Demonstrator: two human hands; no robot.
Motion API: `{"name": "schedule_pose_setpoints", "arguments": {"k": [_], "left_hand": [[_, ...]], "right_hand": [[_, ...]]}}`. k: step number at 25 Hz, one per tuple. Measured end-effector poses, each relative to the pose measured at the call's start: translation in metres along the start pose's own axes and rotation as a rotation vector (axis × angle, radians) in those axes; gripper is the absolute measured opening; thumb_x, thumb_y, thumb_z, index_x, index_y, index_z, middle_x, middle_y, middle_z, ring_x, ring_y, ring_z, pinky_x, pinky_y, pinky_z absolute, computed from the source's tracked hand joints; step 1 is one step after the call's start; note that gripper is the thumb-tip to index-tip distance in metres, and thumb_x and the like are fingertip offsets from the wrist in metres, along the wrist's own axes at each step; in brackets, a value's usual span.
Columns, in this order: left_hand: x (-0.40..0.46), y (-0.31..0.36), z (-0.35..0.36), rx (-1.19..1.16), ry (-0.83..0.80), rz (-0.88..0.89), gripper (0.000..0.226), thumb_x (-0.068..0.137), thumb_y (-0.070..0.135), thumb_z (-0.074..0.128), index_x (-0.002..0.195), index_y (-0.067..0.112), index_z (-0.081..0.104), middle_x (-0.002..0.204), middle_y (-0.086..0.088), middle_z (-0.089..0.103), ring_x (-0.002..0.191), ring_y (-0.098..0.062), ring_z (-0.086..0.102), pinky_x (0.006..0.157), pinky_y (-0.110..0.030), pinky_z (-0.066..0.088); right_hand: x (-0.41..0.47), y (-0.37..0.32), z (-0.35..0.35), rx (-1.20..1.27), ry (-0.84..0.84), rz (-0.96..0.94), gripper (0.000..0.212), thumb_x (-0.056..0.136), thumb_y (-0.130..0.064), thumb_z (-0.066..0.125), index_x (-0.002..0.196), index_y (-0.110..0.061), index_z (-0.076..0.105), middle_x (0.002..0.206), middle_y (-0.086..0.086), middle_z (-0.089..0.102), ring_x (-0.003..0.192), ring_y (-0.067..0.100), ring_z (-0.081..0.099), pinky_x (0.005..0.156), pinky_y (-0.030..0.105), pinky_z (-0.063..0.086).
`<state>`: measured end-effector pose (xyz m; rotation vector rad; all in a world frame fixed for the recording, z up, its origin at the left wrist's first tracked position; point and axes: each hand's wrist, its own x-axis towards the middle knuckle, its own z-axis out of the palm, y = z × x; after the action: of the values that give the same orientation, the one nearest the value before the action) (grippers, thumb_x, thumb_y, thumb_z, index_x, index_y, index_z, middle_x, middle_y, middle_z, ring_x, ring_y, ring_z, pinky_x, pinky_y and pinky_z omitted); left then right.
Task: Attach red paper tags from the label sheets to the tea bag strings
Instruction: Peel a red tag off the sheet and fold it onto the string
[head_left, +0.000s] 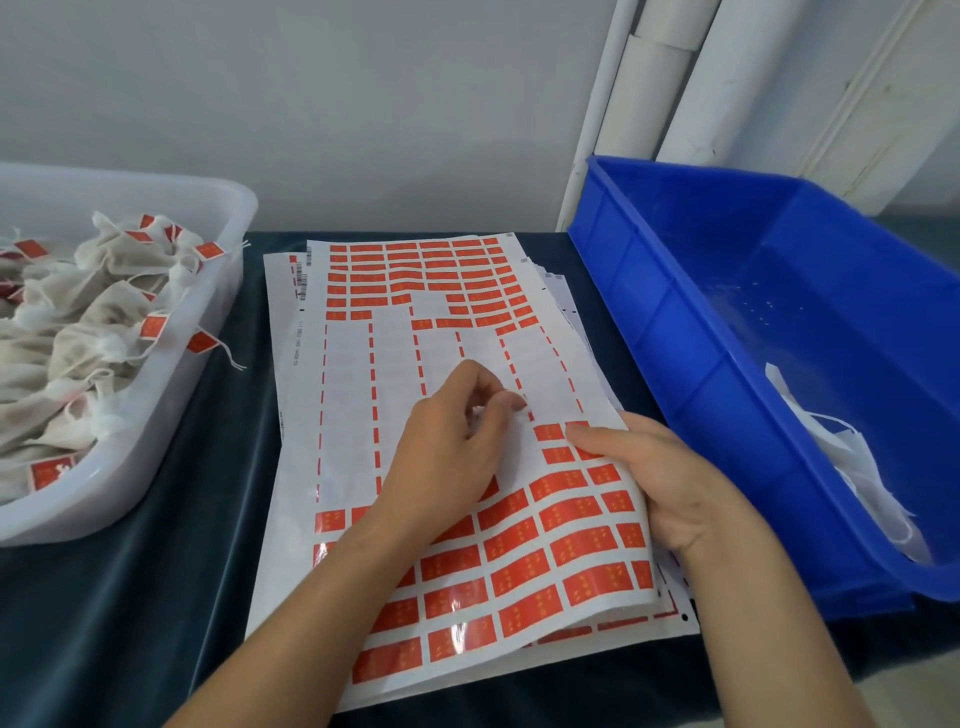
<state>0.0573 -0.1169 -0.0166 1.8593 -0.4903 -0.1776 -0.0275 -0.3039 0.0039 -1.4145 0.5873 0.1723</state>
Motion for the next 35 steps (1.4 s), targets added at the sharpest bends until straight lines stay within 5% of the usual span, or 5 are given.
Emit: {"name": "schedule_pose_setpoints", "arguments": {"k": [10,15,24,30,35], "left_hand": [[-0.003,0.006,0.001,-0.025,-0.012,-0.011,0.007,0.104,0.038,0.057,0.098,0.039,0.057,0.092,0.029,0.065,0.095,0.012,0.062,0.067,0.000,0.048],[0.000,0.007,-0.001,-0.033,0.001,-0.081,0.008,0.105,0.036,0.056,0.106,0.043,0.054,0.099,0.020,0.067,0.089,-0.008,0.069,0.072,-0.014,0.055],[0.002,0.007,-0.006,-0.215,-0.075,-0.113,0.017,0.100,0.014,0.066,0.106,0.030,0.066,0.085,0.016,0.070,0.085,-0.006,0.071,0.067,-0.013,0.055],[0.005,0.013,-0.012,-0.311,-0.242,-0.142,0.026,0.097,-0.003,0.065,0.112,0.018,0.067,0.106,-0.009,0.071,0.096,-0.025,0.072,0.079,-0.025,0.063],[0.005,0.009,-0.009,-0.236,-0.231,-0.124,0.021,0.099,0.006,0.067,0.111,0.024,0.065,0.105,0.001,0.072,0.095,-0.020,0.072,0.079,-0.024,0.062]], "right_hand": [[0.002,0.001,0.020,0.112,0.057,-0.052,0.037,0.090,-0.037,0.076,0.121,-0.020,0.067,0.103,0.011,0.079,0.087,0.032,0.078,0.077,0.048,0.063],[0.001,0.005,0.023,0.092,0.041,-0.035,0.037,0.091,-0.038,0.076,0.123,-0.022,0.066,0.103,0.011,0.079,0.088,0.035,0.078,0.078,0.048,0.063],[0.000,0.011,0.029,0.066,0.029,-0.136,0.041,0.086,-0.042,0.076,0.124,-0.033,0.065,0.106,0.006,0.079,0.091,0.033,0.078,0.075,0.047,0.064],[-0.002,0.012,0.027,0.076,0.015,-0.116,0.042,0.085,-0.042,0.076,0.125,-0.034,0.065,0.108,0.008,0.078,0.093,0.035,0.078,0.077,0.050,0.063],[-0.006,0.011,0.030,0.058,0.026,-0.091,0.043,0.085,-0.041,0.076,0.126,-0.033,0.065,0.108,0.008,0.078,0.093,0.035,0.078,0.079,0.052,0.063]]}}
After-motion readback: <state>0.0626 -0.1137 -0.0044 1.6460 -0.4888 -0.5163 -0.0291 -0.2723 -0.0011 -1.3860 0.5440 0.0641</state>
